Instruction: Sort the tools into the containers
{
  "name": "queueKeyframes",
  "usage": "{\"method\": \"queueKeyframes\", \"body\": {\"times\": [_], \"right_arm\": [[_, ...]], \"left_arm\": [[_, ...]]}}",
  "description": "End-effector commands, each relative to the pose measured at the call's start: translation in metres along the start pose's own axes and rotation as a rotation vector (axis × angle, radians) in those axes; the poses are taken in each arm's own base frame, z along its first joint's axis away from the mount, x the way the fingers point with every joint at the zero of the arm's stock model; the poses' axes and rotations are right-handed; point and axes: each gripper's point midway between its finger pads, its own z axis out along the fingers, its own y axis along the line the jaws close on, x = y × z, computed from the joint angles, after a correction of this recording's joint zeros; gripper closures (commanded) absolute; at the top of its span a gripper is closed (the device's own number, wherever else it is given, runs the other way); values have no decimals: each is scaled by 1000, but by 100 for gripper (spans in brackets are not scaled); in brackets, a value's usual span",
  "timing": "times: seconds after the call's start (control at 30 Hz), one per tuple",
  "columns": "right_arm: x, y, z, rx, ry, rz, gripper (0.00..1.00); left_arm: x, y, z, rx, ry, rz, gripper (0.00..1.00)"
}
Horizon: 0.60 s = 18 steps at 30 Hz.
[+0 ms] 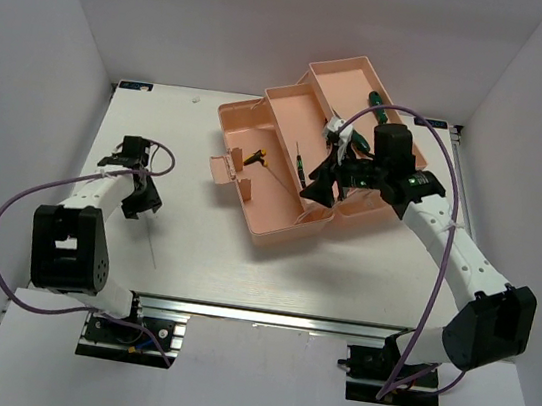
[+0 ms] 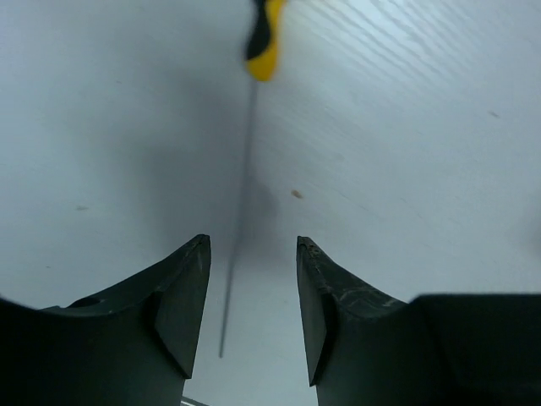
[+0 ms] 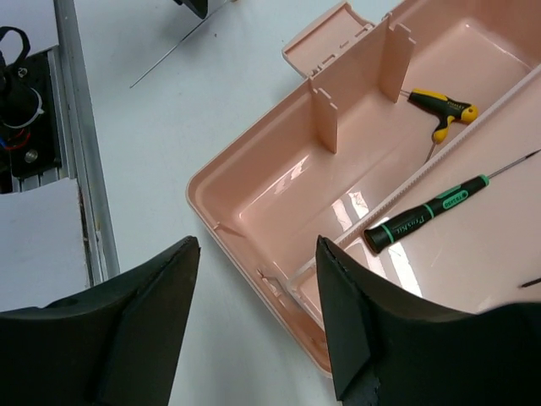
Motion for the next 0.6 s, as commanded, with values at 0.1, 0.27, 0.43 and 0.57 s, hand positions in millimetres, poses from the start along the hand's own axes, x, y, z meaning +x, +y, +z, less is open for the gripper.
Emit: {"method": "queueKeyframes", "body": {"times": [0.1, 0.27, 0.43, 0.57], "right_arm": [[-15, 2, -2, -28, -7, -64, 37], [-12, 3, -3, -17, 1, -55, 37], [-17, 2, -8, -7, 13, -82, 37], [-17, 0, -9, 3, 28, -82, 37]], "left_arm": [[-39, 15, 16, -73, -90, 63, 44], [-51, 15, 43, -103, -72, 135, 46], [-61, 13, 65, -88, -49, 143, 52], [-74, 15, 77, -88, -50, 129, 58]]}}
